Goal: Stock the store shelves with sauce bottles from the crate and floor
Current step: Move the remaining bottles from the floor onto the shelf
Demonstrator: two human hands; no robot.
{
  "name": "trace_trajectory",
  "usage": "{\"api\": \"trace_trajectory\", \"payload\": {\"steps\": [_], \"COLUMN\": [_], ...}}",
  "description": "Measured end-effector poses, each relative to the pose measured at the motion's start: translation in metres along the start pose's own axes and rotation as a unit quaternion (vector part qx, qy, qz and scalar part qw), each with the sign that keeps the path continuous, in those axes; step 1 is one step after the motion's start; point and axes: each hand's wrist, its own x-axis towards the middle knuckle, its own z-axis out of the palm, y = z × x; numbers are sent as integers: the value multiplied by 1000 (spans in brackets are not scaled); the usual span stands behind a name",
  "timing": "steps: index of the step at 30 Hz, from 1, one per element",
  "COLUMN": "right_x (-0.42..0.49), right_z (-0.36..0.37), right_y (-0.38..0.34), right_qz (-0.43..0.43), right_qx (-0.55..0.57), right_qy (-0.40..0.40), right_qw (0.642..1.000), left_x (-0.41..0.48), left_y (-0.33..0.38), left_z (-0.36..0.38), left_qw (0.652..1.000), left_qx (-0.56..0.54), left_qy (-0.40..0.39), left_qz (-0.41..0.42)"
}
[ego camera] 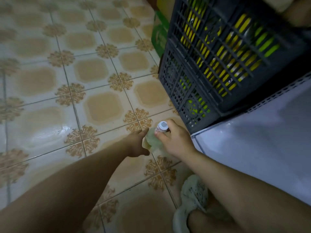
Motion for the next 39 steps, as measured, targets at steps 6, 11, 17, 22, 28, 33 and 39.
{"api": "trace_trajectory", "payload": {"steps": [6,11,17,22,28,33,39], "right_x": [-69,-125,-186,-231,-266,-290,-310], "right_z": [-69,-125,-186,-235,-277,-305,-328], "right_y": [-89,-173,-251,-303,-339,-347,-344], "right_qz": [-55,-143,-237,-298,-272,-270,-278], "right_qx": [64,179,264,304,78,121,146], "right_qy": [89,155,192,197,205,252,266], "right_qw": [992,961,915,883,937,921,912], "left_x": [-119,-218,-317,-383,-432,-460,-473], "left_y": [36,63,99,128,174,193,213], "left_z": [-54,-94,-137,-166,-174,-183,-183], "left_qw": [992,958,932,910,830,842,831], "left_qx": [-66,-191,-194,-238,-299,-270,-310], "left_qy": [72,147,228,207,330,283,224], "left_qz": [73,151,205,271,335,370,404]}}
